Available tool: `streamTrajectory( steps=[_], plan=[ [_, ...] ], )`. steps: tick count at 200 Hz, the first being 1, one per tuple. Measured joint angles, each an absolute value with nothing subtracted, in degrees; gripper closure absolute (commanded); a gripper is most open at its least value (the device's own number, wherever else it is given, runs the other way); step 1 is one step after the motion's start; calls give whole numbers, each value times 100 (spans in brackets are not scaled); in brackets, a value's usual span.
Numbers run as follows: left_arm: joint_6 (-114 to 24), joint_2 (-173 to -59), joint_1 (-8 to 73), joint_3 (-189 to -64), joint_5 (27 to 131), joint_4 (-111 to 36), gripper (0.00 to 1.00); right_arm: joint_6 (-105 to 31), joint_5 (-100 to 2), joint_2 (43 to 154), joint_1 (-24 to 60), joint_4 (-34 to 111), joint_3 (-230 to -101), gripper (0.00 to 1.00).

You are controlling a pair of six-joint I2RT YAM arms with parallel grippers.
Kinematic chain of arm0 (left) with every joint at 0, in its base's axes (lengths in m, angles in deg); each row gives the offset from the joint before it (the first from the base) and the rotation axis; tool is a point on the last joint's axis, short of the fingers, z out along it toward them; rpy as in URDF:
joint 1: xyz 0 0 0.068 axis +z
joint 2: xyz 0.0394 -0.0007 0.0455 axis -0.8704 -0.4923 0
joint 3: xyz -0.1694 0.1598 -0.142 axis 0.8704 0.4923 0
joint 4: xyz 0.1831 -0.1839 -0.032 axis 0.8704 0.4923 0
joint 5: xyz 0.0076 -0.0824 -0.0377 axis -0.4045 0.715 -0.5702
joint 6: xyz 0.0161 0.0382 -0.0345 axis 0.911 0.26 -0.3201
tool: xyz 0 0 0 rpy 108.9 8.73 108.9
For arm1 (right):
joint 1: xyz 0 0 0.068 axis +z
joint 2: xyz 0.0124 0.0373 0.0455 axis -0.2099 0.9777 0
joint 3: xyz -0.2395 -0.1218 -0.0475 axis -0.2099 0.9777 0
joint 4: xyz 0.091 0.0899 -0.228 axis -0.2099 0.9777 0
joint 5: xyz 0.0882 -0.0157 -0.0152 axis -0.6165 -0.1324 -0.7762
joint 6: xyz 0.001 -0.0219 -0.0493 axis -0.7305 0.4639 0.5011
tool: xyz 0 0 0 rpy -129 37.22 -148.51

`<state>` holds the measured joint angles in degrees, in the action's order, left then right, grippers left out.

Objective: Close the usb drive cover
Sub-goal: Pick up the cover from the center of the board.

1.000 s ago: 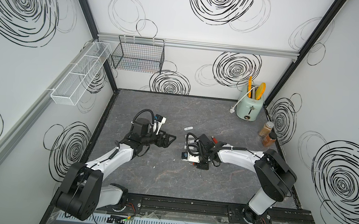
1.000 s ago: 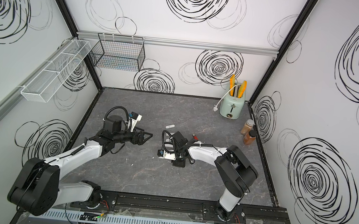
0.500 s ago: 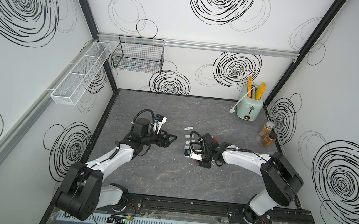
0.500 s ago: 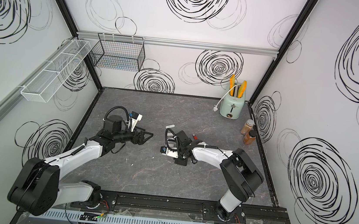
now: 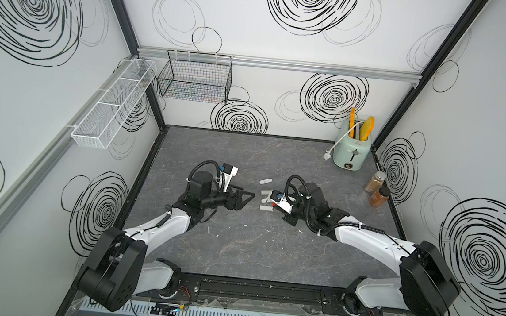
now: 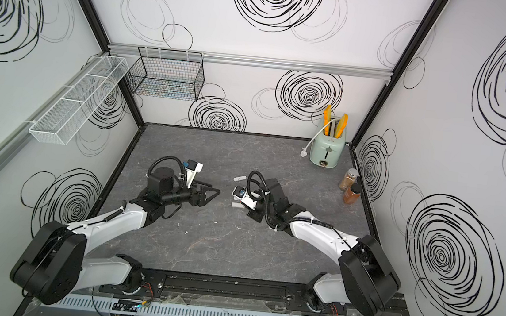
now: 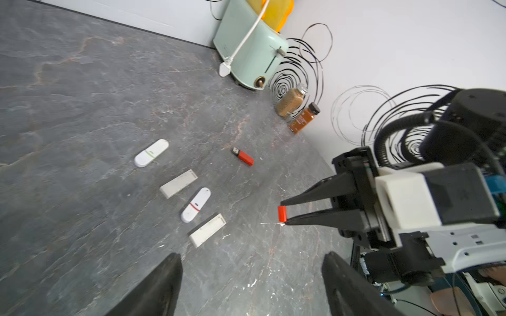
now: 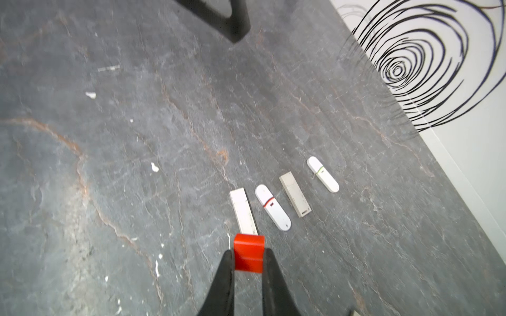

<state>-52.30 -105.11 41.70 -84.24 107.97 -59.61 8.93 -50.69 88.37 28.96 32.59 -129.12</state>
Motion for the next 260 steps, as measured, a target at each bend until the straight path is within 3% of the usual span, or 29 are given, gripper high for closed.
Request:
streamTrajectory(
  steps=[97, 163, 229, 260],
  plan=[
    [-5335, -10974, 3636, -8702, 11197, -5804, 25, 220, -4934, 8826, 3635, 1181, -12348, 86],
    [-5331, -11013, 3610, -8780, 11221, -5668, 50, 176, -4824, 8894, 3792, 1002, -12339, 86],
    [-5322, -11013, 3586, -8789, 11263, -5638, 62, 185, -4730, 8958, 3845, 967, -12341, 86],
    [-5311, -11013, 3569, -8789, 11267, -5552, 72, 204, -4678, 9021, 3878, 973, -12352, 86]
  ],
)
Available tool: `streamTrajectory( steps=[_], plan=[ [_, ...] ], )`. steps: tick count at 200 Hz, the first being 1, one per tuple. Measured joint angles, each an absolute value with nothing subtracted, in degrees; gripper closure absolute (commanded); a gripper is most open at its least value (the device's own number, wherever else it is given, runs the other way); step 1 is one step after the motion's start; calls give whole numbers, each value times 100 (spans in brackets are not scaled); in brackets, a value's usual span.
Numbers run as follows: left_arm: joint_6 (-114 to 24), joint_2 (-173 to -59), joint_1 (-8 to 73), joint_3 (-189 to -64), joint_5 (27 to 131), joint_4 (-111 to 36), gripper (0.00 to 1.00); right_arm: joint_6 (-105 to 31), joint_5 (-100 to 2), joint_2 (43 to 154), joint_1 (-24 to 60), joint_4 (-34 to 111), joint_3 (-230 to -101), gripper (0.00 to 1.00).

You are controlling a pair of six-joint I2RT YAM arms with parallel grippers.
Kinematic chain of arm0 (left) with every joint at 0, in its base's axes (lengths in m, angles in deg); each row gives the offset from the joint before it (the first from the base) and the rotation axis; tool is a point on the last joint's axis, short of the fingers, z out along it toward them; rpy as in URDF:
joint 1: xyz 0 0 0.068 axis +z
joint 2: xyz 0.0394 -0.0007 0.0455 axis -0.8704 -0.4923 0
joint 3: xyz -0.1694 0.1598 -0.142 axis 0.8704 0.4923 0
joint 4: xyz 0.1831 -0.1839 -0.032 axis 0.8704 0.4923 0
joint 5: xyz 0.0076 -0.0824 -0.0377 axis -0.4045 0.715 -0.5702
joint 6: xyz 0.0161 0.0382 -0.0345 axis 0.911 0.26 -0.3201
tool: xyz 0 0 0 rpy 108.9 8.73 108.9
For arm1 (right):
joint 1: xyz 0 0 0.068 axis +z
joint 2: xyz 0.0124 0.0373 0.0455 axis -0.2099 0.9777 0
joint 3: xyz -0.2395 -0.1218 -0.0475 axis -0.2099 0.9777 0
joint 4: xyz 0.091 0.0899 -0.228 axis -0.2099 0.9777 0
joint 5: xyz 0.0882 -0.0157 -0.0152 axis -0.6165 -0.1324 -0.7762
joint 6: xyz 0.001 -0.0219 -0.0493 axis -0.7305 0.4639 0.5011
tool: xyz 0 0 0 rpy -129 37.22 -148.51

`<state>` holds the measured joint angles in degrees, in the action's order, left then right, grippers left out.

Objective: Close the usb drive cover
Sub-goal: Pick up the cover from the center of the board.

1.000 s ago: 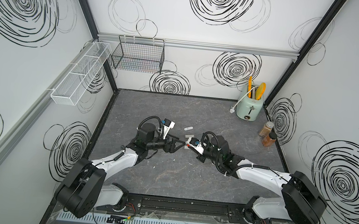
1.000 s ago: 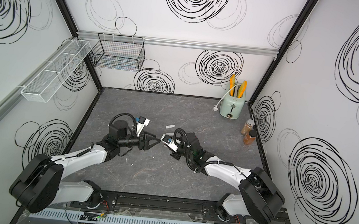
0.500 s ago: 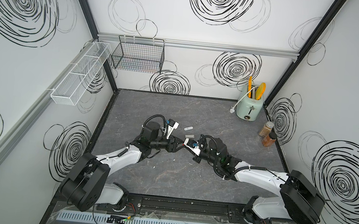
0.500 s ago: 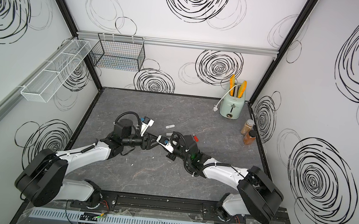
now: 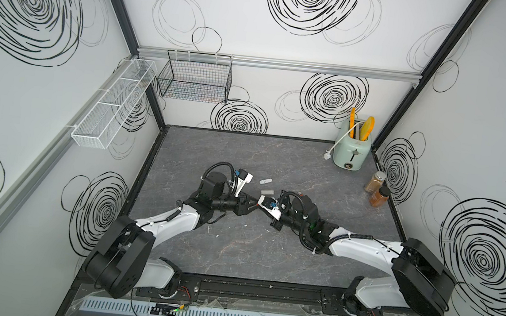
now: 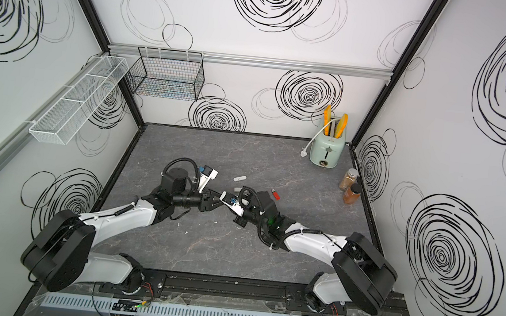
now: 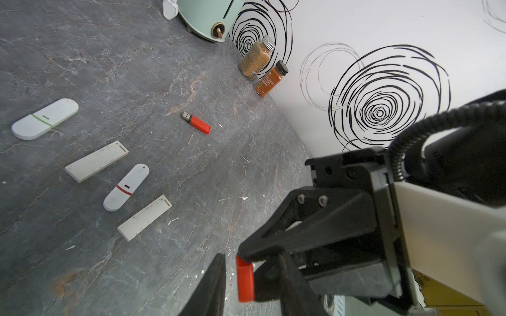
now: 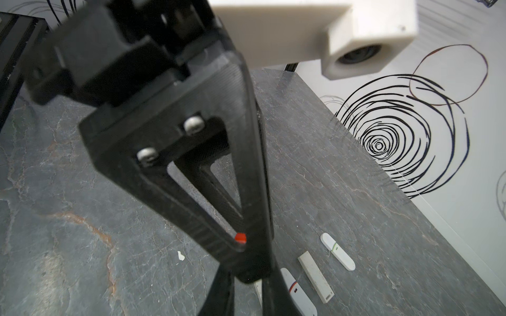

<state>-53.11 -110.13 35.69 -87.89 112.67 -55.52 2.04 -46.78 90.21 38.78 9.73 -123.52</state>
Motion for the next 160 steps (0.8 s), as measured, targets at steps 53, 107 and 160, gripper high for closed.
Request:
streamTrajectory(
  steps=[53, 107, 160],
  plan=[
    [-5171, -11013, 3553, -8796, 11123, -5443, 90, 272, -4551, 9036, 3908, 1028, -12374, 86],
    [-5112, -11013, 3545, -8830, 11088, -5360, 100, 309, -4499, 9034, 3919, 1050, -12374, 69],
    [-5110, -11068, 3556, -8911, 11092, -5290, 100, 235, -4531, 8676, 3860, 1384, -12348, 50]
  ],
)
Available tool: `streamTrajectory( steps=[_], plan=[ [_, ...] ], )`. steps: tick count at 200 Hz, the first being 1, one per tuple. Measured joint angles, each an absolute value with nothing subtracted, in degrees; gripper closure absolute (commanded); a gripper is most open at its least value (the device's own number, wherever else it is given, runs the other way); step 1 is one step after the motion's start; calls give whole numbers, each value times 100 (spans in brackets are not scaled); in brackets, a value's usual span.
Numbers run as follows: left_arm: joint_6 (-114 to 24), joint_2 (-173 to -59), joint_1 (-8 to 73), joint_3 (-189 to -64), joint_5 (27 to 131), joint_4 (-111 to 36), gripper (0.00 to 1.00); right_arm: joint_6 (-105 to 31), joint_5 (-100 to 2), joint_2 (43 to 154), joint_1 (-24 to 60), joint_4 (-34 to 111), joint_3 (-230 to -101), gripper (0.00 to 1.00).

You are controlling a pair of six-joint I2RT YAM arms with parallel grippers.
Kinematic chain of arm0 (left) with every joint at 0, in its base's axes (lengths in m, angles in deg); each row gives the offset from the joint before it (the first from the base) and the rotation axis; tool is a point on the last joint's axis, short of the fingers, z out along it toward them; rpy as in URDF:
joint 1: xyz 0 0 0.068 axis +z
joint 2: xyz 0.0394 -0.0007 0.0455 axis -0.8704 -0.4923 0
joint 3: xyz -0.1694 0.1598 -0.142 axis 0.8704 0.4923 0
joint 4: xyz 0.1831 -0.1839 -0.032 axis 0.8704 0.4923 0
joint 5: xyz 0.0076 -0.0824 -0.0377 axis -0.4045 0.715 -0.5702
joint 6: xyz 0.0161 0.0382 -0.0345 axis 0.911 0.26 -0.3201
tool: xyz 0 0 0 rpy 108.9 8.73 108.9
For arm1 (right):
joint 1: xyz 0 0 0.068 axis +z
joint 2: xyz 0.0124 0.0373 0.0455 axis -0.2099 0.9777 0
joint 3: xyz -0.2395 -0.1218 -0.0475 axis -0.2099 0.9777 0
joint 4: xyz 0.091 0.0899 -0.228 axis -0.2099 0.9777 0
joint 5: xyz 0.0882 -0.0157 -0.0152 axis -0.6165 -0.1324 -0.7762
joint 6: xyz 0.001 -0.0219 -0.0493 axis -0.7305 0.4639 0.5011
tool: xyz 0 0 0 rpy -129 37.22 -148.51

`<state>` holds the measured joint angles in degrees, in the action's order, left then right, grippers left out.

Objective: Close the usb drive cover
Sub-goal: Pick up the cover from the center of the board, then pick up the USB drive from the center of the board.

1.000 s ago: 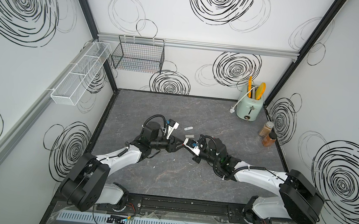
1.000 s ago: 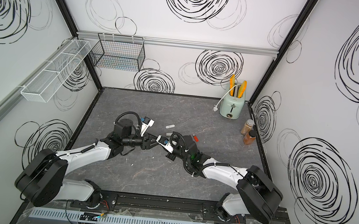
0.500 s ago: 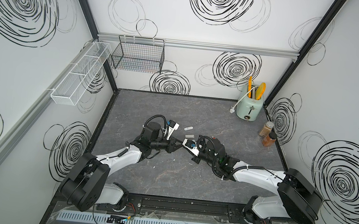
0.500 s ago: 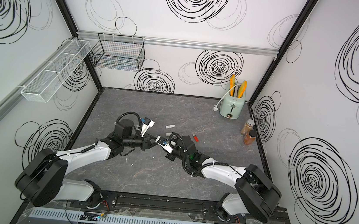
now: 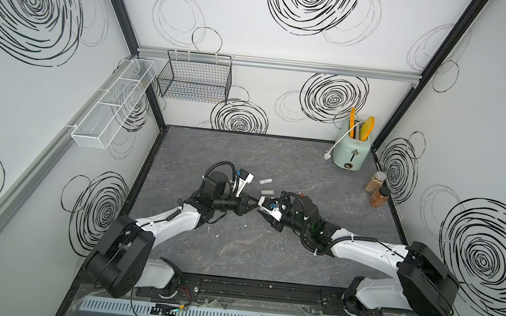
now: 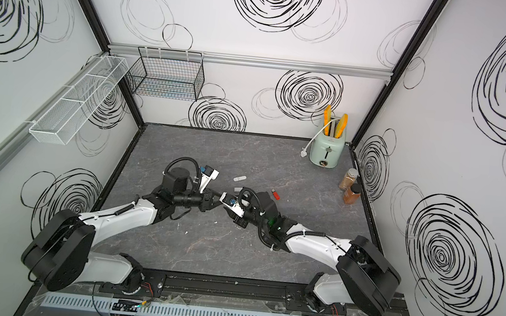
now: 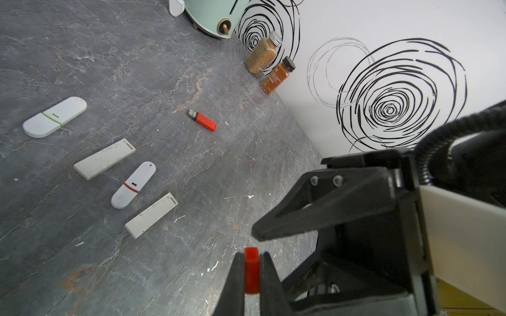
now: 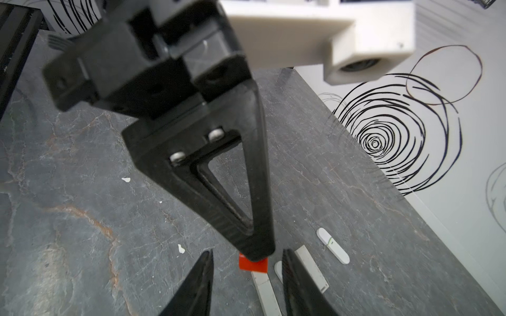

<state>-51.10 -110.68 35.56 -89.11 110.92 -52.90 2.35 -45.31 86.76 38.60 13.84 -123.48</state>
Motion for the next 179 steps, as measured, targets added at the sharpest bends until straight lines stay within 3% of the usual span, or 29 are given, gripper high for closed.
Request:
streamTrajectory(
  steps=[45, 64, 97, 142, 179],
  plan=[
    [-5086, -11199, 3582, -9025, 11070, -5102, 100, -60, -4437, 8048, 3438, 2057, -12273, 42],
    [-5068, -11238, 3582, -9060, 11053, -5052, 100, -196, -4350, 8026, 3130, 2582, -12370, 35],
    [-5014, -11311, 3582, -9145, 11005, -4938, 100, -657, -4206, 8195, 2391, 3570, -12859, 32],
    [-4957, -11413, 3575, -9272, 10922, -4720, 100, -1321, -4239, 8774, 1180, 4322, -13554, 33],
    [-4913, -11420, 3575, -9285, 10898, -4687, 100, -1560, -4291, 9476, 706, 4916, -13963, 36]
  ],
)
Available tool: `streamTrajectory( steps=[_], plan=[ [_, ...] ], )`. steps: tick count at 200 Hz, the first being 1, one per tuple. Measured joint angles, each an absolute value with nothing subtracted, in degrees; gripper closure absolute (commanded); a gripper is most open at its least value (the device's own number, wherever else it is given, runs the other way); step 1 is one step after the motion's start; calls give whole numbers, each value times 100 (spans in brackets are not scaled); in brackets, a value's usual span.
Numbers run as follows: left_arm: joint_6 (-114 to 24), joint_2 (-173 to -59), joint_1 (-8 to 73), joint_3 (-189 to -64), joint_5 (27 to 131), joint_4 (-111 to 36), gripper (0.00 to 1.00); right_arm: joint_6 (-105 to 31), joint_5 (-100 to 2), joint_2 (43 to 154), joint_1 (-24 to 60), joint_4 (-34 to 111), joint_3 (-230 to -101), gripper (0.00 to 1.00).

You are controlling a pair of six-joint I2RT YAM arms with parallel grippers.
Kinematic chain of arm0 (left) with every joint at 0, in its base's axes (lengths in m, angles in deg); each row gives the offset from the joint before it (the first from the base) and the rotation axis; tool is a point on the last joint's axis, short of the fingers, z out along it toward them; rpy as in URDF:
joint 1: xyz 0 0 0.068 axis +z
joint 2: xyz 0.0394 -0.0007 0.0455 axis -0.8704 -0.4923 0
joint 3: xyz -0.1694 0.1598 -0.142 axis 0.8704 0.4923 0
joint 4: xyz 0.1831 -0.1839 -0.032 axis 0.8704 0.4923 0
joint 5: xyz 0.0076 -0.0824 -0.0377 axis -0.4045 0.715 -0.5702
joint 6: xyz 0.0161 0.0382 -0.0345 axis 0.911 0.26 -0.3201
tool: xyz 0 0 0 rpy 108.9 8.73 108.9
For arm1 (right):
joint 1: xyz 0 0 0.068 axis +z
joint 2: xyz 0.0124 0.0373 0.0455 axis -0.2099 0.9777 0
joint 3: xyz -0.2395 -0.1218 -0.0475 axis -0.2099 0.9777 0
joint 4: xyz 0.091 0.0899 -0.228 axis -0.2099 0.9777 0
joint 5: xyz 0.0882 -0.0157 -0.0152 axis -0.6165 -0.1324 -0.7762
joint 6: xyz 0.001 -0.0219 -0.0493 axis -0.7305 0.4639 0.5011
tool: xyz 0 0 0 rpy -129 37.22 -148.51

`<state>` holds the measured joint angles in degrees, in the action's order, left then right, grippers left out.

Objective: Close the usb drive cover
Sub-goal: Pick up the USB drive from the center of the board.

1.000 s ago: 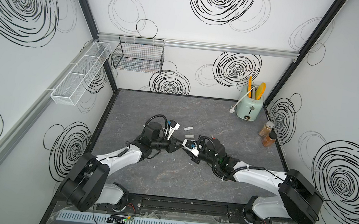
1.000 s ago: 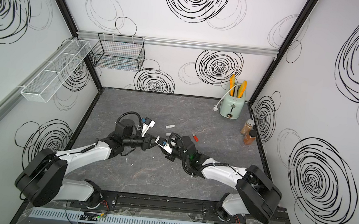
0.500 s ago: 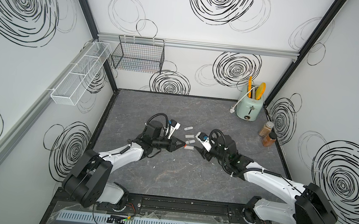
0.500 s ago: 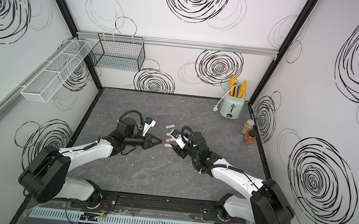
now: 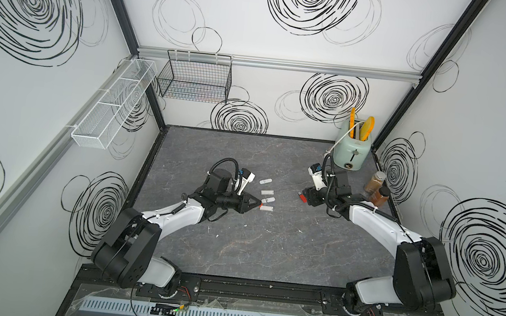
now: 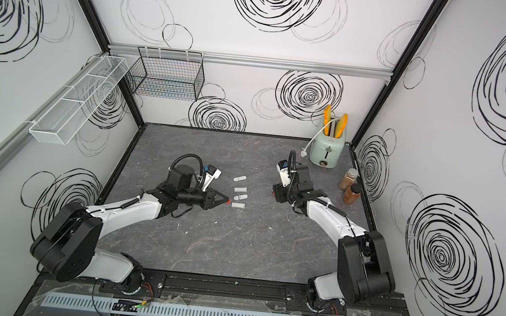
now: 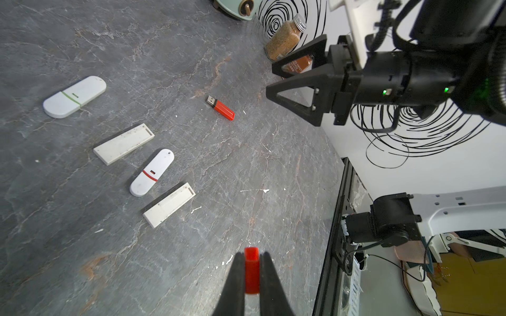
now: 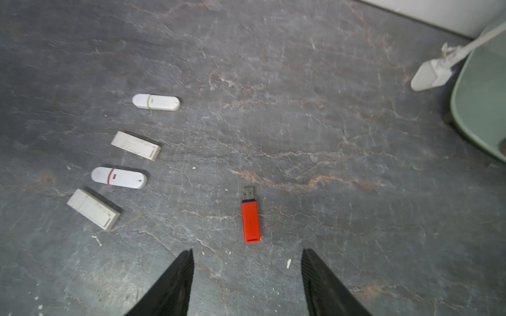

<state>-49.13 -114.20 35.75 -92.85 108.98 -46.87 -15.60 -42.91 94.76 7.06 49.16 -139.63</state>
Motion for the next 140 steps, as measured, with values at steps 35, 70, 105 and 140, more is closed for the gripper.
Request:
streamTrajectory(
  steps=[35, 70, 105, 140],
  plan=[
    [-4863, -11420, 3575, -9285, 10876, -4602, 100, -1638, -4346, 10380, 654, 5495, -14756, 38],
    [-4837, -11431, 3575, -9289, 10871, -4569, 100, -1682, -4389, 11161, 654, 5959, -15338, 43],
    [-4815, -11433, 3575, -9335, 10856, -4516, 100, -1686, -4350, 11602, 669, 6269, -15515, 45],
    [-4813, -11479, 3575, -9340, 10856, -4492, 100, -1678, -4243, 11701, 719, 6415, -15526, 48]
  ],
)
